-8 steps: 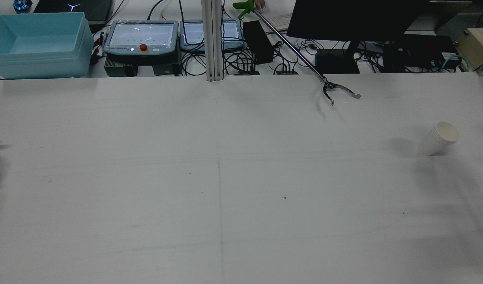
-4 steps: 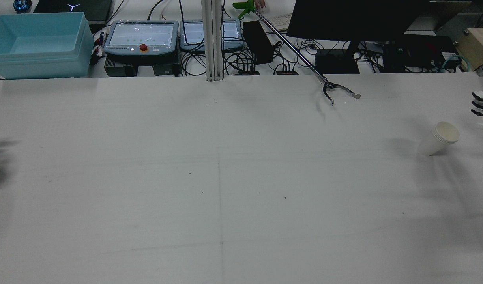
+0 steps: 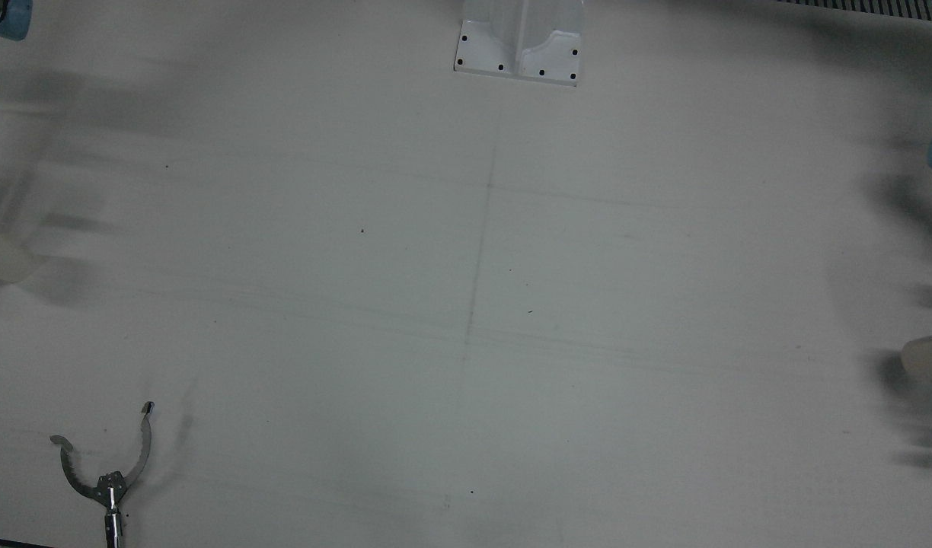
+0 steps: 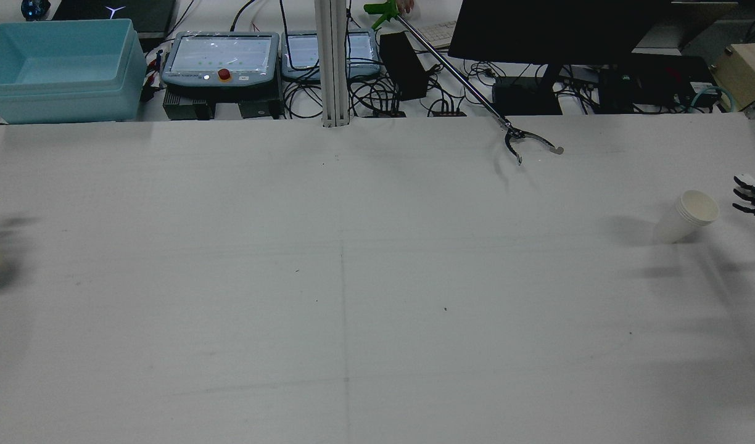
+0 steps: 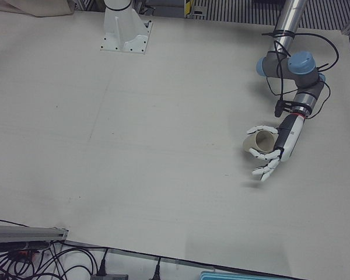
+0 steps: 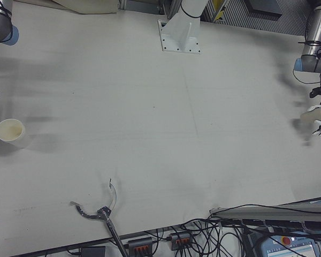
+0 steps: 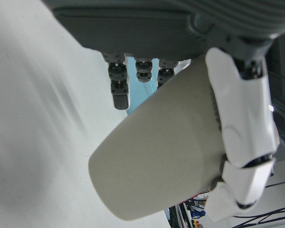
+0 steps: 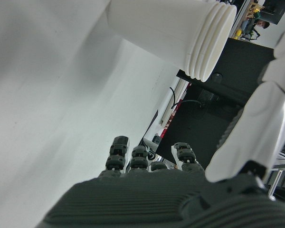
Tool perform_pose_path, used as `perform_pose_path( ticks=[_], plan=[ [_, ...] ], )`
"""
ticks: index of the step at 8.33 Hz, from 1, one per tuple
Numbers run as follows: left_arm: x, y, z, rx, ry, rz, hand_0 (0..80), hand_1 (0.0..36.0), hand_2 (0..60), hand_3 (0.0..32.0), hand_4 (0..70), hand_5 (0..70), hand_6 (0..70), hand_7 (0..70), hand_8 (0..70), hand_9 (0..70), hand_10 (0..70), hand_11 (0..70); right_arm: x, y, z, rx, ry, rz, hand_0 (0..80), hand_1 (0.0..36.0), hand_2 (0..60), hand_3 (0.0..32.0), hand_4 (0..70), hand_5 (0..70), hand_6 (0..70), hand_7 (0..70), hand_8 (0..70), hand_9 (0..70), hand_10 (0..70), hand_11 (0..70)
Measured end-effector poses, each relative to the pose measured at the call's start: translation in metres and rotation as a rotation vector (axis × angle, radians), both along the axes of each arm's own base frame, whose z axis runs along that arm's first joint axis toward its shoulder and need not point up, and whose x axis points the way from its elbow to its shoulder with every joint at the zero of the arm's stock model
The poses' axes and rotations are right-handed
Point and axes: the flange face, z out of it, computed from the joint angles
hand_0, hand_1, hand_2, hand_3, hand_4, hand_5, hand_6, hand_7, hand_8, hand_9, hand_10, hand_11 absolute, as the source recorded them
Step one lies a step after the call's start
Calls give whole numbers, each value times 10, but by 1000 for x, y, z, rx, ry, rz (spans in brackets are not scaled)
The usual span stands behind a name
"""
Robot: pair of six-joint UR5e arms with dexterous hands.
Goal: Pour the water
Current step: 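Reach the right hand toward the standing white paper cup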
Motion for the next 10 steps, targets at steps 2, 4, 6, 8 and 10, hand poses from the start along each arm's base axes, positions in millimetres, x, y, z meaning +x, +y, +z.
perform_pose_path(
  ticks=[2, 4, 6, 8, 10],
  plan=[
    [2, -3, -10, 11, 3, 1, 554, 280, 600, 0, 700, 700, 153, 210, 60, 100, 154, 230, -6, 5, 7, 3, 55, -22, 448, 162, 182, 0, 0, 0, 0, 0, 78, 104, 86, 142],
    [3, -4, -14, 16, 7, -1, 550, 281, 600, 0, 700, 700, 155, 208, 62, 100, 156, 233, -11, -3, 1, 34, 103, -31, 464, 194, 247, 0, 0, 0, 0, 28, 76, 99, 64, 111],
    [3, -5, -16, 21, 16, -7, 549, 281, 600, 0, 700, 700, 158, 209, 62, 101, 155, 232, -21, -18, -11, 72, 144, -38, 481, 223, 260, 0, 0, 0, 0, 69, 62, 78, 28, 63],
    [3, -6, -20, 29, 28, -9, 545, 282, 600, 0, 700, 700, 157, 206, 62, 100, 156, 232, -27, -21, -13, 87, 184, -51, 487, 223, 240, 0, 0, 0, 0, 73, 60, 74, 24, 58],
    [4, -6, -22, 36, 34, -9, 548, 284, 600, 0, 700, 700, 156, 205, 62, 99, 157, 233, -33, -20, -10, 96, 228, -66, 481, 215, 239, 0, 0, 0, 0, 80, 60, 74, 25, 58]
  ],
)
